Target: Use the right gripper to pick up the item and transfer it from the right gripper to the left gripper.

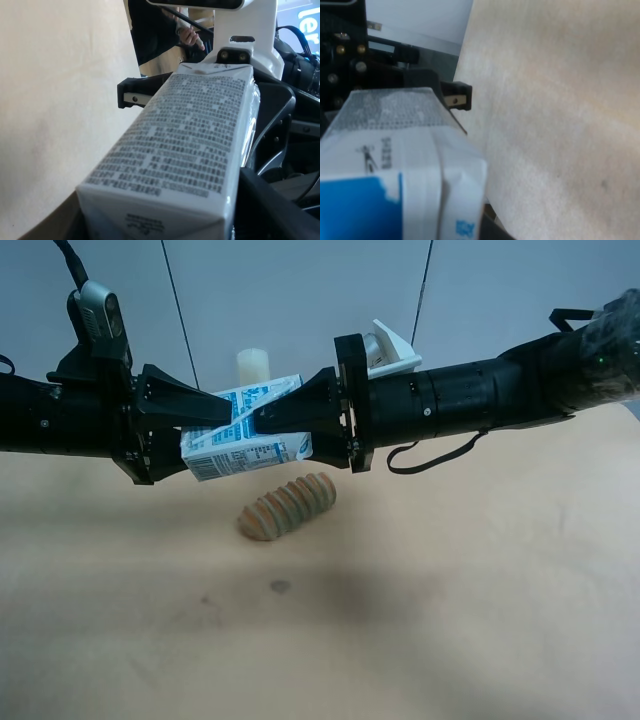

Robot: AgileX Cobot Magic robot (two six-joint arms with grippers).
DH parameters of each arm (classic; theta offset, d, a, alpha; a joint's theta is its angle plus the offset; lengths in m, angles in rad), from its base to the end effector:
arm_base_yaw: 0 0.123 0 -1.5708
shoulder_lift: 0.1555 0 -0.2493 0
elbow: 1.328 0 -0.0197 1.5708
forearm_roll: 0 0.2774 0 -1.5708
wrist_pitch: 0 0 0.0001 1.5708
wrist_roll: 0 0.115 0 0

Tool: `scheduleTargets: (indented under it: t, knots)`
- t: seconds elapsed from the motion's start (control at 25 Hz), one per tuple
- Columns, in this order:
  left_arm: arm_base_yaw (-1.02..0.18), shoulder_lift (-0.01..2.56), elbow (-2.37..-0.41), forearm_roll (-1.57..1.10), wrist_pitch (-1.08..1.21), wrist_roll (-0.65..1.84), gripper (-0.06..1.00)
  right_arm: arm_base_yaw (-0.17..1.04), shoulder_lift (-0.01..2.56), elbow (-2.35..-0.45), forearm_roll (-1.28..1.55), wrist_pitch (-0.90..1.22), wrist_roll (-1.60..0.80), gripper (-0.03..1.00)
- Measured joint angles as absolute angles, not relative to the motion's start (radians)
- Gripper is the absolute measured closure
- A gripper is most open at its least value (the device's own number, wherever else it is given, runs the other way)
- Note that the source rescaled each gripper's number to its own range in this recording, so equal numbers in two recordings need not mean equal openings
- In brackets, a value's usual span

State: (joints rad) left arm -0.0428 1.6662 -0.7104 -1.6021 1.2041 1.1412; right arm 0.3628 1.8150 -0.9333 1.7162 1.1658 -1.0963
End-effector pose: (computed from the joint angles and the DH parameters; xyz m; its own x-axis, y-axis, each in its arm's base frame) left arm 0.2804 -0.1194 0.1362 -0.9480 -0.1373 -0.2872 0.2358 0.3029 -0.9234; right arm 0.2883 0.2213 0.1470 -0.9537 -0.0336 -0.2989 -0.2998 0.1863 0.9356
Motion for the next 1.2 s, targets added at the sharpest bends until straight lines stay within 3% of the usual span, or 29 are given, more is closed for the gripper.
scheduleTargets:
  t: [0.36,0.52,0.68,0.84,0.96,1.2]
  knots:
    - [-0.043,1.666,-0.710,-1.603,1.204,1.134,0.71,0.363,1.815,-0.933,1.716,1.166,-1.096,0.96]
    - [-0.043,1.666,-0.710,-1.611,1.205,1.134,0.84,0.363,1.815,-0.933,1.710,1.166,-1.096,0.75]
    - [-0.043,1.666,-0.710,-1.611,1.202,1.134,0.88,0.363,1.815,-0.933,1.716,1.168,-1.096,0.48]
    - [-0.043,1.666,-0.710,-1.607,1.197,1.134,0.90,0.364,1.815,-0.933,1.717,1.175,-1.095,0.32]
    - [-0.043,1.666,-0.710,-1.604,1.196,1.133,0.92,0.364,1.815,-0.933,1.717,1.175,-1.095,0.25]
    - [-0.043,1.666,-0.710,-1.597,1.200,1.117,0.92,0.364,1.796,-0.933,1.670,1.171,-1.088,0.22]
